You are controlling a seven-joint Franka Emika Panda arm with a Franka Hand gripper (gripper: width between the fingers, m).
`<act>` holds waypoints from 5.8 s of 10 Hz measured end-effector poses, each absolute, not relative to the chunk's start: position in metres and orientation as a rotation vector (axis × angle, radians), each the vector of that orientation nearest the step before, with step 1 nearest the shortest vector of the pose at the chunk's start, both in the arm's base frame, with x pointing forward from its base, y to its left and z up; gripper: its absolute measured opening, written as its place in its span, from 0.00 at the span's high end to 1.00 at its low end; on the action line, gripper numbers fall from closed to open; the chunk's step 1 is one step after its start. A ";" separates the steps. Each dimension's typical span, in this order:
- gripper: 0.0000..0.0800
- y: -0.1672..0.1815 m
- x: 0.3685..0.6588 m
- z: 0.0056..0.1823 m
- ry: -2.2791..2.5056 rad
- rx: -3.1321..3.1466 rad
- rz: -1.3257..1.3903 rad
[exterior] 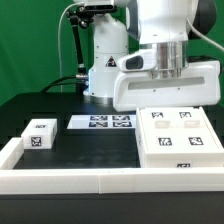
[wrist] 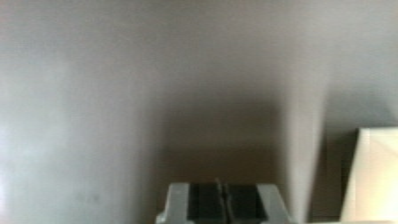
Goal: Assemble cabinet
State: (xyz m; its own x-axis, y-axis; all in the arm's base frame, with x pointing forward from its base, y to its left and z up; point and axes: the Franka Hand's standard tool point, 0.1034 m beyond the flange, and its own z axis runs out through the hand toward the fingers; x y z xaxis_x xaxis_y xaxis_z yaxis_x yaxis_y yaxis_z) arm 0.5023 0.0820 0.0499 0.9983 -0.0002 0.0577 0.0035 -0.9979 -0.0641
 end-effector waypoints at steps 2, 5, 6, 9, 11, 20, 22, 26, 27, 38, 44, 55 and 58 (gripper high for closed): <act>1.00 0.084 0.502 0.051 -0.009 -3.076 -0.070; 1.00 0.083 0.501 0.048 -0.009 -3.077 -0.062; 1.00 0.081 0.499 0.040 -0.021 -3.079 -0.051; 1.00 0.079 0.503 0.069 -0.018 -3.074 -0.012; 1.00 0.078 0.508 0.083 -0.016 -3.072 0.014; 1.00 0.080 0.519 0.119 -0.036 -3.063 0.094; 1.00 0.079 0.526 0.124 -0.039 -3.061 0.095; 1.00 0.079 0.526 0.122 -0.039 -3.061 0.100; 1.00 0.079 0.529 0.125 -0.039 -3.060 0.102; 0.46 0.080 0.546 0.136 -0.039 -3.056 0.113; 0.00 0.079 0.545 0.136 -0.038 -3.057 0.115; 0.00 -0.061 0.477 0.101 -0.132 -3.102 0.051; 0.00 -0.061 0.477 0.101 -0.132 -3.102 0.051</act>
Offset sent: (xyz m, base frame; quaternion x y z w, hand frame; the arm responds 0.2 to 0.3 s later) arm 0.0000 0.0000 0.0000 0.0000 0.0000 0.0000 1.0000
